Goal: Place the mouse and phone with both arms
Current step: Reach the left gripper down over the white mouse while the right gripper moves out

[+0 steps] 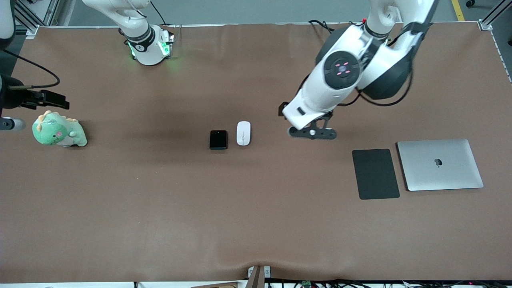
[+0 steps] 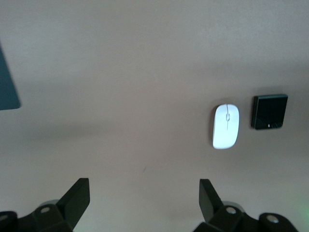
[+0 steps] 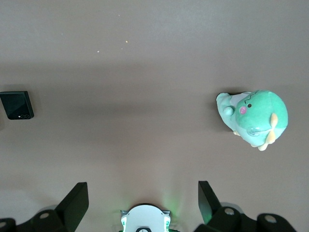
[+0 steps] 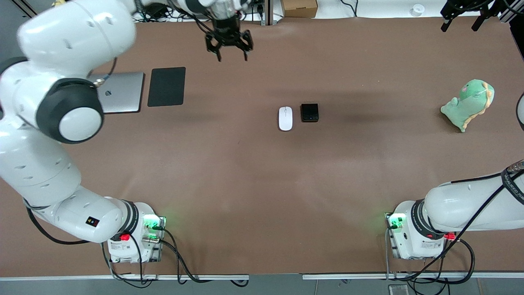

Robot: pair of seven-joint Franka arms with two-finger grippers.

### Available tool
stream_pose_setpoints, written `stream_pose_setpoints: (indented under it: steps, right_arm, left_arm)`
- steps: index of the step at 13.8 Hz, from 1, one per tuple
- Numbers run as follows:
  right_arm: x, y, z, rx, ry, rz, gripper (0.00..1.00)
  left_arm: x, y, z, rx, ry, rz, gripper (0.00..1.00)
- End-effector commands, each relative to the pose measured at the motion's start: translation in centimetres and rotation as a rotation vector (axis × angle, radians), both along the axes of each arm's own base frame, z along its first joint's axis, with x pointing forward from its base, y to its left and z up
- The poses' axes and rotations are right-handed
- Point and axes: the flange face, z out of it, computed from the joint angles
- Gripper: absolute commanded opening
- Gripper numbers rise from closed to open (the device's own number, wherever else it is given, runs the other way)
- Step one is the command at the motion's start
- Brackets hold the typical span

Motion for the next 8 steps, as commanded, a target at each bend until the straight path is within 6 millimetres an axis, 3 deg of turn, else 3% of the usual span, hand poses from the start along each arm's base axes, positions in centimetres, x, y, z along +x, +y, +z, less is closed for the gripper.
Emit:
stream_pose_setpoints:
  steps: [1, 3, 6, 8]
  right_arm:
    - [1.3, -0.6, -2.1, 0.007, 0.031, 0.002, 1.0]
    - [2.1, -0.6, -3.1, 0.012, 0.005, -0.004, 1.0]
    - [3.1, -0.4, -5.2, 0.02, 0.01, -0.012, 1.0]
    - [3.6, 0.1, -7.1, 0.02, 0.017, -0.003, 1.0]
  left_arm:
    - [0.4, -2.5, -2.1, -0.002, -0.04, 0.032, 1.0]
    - [-0.7, -5.3, -3.4, -0.021, -0.062, 0.074, 1.0]
    - [-5.6, -11.7, -9.8, 0.02, -0.023, 0.029, 1.0]
    - [-8.3, -15.4, -13.0, 0.017, -0.066, 0.035, 1.0]
